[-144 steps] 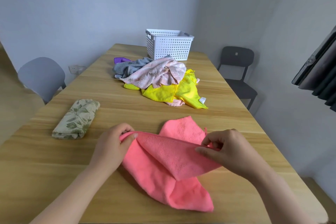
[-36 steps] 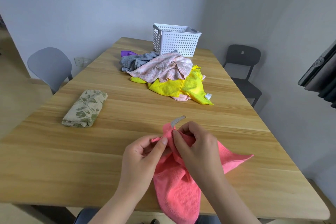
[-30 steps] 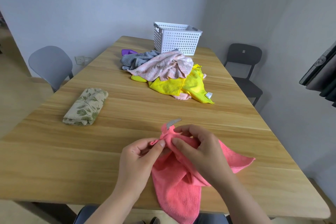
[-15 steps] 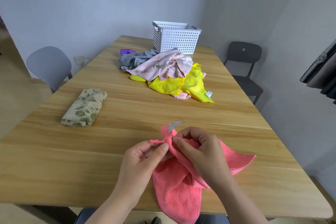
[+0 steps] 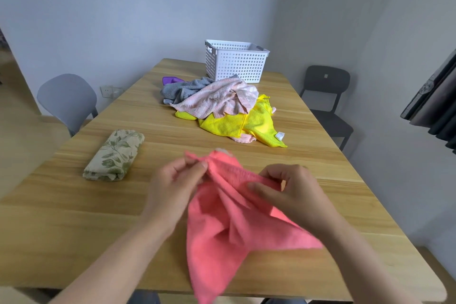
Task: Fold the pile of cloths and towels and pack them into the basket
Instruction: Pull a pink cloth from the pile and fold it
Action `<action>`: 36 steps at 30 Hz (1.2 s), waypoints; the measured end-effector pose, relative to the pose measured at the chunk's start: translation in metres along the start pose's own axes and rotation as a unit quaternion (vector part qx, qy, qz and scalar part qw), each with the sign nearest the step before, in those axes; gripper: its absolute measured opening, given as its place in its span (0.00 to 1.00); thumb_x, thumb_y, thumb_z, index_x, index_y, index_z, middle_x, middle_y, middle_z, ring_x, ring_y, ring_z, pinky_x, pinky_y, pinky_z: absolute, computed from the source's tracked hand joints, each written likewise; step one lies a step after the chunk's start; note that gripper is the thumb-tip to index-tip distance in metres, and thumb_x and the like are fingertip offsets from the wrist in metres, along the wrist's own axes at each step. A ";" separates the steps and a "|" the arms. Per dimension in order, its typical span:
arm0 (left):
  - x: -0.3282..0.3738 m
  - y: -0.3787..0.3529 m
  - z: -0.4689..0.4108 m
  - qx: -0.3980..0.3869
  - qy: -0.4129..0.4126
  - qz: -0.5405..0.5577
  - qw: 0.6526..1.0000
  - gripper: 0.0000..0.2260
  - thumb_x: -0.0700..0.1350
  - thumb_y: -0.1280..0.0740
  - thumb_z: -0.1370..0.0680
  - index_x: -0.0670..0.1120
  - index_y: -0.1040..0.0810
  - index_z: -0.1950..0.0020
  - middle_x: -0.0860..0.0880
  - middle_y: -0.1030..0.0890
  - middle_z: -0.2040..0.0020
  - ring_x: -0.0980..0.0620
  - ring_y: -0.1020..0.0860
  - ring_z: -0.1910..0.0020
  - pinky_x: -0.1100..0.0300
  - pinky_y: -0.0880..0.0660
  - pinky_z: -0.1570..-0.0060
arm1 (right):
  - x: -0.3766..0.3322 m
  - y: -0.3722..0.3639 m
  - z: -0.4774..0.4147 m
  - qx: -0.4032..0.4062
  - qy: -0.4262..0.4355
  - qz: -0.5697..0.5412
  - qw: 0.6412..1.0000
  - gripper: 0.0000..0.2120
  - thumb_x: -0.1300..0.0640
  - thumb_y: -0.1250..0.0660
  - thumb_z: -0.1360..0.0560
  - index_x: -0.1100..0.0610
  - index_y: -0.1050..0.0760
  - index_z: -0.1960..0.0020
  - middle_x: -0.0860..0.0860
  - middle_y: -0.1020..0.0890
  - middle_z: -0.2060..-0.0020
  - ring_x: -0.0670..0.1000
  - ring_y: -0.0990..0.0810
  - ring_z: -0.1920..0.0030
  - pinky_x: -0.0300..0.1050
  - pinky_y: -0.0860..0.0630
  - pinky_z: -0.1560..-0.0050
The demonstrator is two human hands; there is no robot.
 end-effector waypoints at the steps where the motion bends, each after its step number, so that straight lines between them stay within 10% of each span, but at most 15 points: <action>1: 0.009 0.003 -0.012 0.008 -0.010 -0.010 1.000 0.06 0.49 0.28 0.31 0.46 0.18 0.62 0.47 0.19 0.64 0.50 0.22 0.60 0.56 0.25 0.53 | 0.001 0.009 -0.003 -0.007 0.008 0.016 1.000 0.15 0.48 0.27 0.29 0.54 0.27 0.69 0.53 0.28 0.74 0.48 0.34 0.71 0.48 0.33 0.67; 8: 0.088 0.005 -0.073 0.012 -0.140 -0.157 0.978 0.05 0.47 0.30 0.31 0.46 0.18 0.63 0.49 0.17 0.66 0.53 0.20 0.64 0.52 0.23 0.49 | -0.024 0.073 -0.033 0.071 0.114 0.128 0.983 0.06 0.53 0.27 0.29 0.53 0.21 0.62 0.45 0.25 0.71 0.45 0.30 0.67 0.43 0.29 0.65; 19: 0.197 -0.022 -0.083 0.072 -0.255 -0.220 0.939 0.08 0.43 0.32 0.24 0.44 0.20 0.63 0.55 0.24 0.73 0.58 0.29 0.69 0.62 0.32 0.62 | -0.105 0.162 -0.071 0.268 0.237 0.379 0.853 0.16 0.49 0.45 0.23 0.56 0.23 0.58 0.49 0.22 0.65 0.54 0.24 0.62 0.43 0.30 0.70; 25: 0.200 -0.027 -0.072 0.081 -0.256 -0.132 0.954 0.07 0.45 0.35 0.23 0.44 0.22 0.58 0.41 0.18 0.59 0.39 0.21 0.56 0.43 0.23 0.47 | -0.120 0.167 -0.058 0.302 0.217 0.345 0.862 0.15 0.56 0.29 0.27 0.60 0.24 0.43 0.52 0.20 0.65 0.58 0.21 0.62 0.46 0.27 0.69; 33: 0.206 -0.035 -0.044 0.184 -0.355 -0.134 0.907 0.06 0.42 0.40 0.20 0.45 0.25 0.54 0.52 0.25 0.62 0.62 0.30 0.65 0.70 0.35 0.63 | -0.122 0.157 -0.042 0.223 0.096 0.254 0.936 0.15 0.42 0.32 0.28 0.54 0.20 0.61 0.49 0.23 0.66 0.53 0.25 0.63 0.49 0.26 0.62; 36: 0.193 -0.035 -0.047 0.223 -0.354 -0.151 0.896 0.05 0.40 0.40 0.20 0.46 0.26 0.54 0.55 0.27 0.65 0.63 0.30 0.66 0.72 0.36 0.64 | -0.128 0.142 -0.029 0.203 0.081 0.251 0.943 0.25 0.36 0.35 0.28 0.56 0.33 0.72 0.49 0.30 0.73 0.50 0.31 0.69 0.47 0.35 0.70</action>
Point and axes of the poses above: each hand's wrist, its own z-axis away from the middle knuckle, its own y-axis out of the back of the hand, x = y × z, the point moved 5 cm from there along -z, towards the middle knuckle
